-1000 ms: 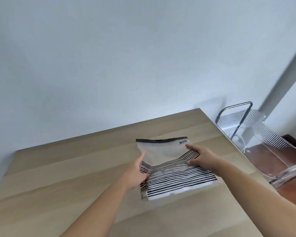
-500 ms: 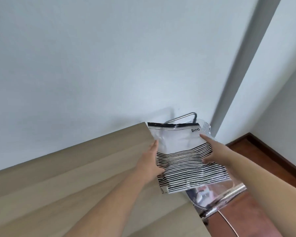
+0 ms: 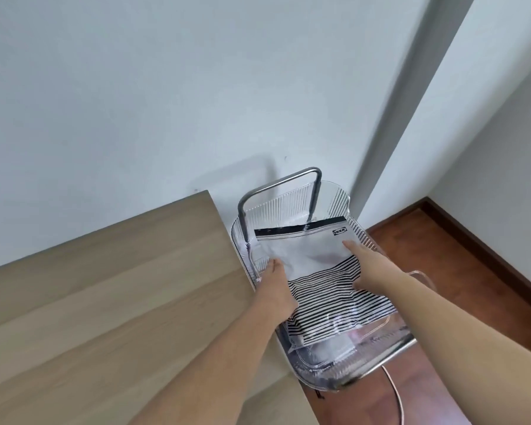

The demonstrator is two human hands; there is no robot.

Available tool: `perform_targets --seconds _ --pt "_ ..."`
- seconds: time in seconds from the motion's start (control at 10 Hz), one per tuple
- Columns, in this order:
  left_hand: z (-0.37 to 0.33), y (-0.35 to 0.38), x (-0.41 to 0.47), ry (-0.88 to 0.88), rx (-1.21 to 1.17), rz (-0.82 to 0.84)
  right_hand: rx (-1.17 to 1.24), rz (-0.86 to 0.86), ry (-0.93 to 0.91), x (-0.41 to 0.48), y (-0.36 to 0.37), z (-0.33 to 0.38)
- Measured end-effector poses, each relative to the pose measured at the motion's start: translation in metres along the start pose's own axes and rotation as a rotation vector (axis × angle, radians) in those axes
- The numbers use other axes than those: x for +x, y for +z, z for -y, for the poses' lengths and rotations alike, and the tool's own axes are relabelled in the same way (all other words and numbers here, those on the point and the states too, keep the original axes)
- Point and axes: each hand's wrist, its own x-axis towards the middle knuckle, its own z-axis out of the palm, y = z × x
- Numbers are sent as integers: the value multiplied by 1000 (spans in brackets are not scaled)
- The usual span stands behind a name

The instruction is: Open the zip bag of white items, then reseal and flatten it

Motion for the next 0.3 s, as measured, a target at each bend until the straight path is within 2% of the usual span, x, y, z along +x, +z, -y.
perform_targets --seconds 0.1,0.2,0.3 --pt "-7 -4 1 -83 58 113 -64 -12 23 2 4 -4" --pt "-8 -13 0 -90 90 135 -174 -163 39 2 -1 0" --pt "-6 -26 -18 -17 64 65 -153 -250 34 -3 -11 17"
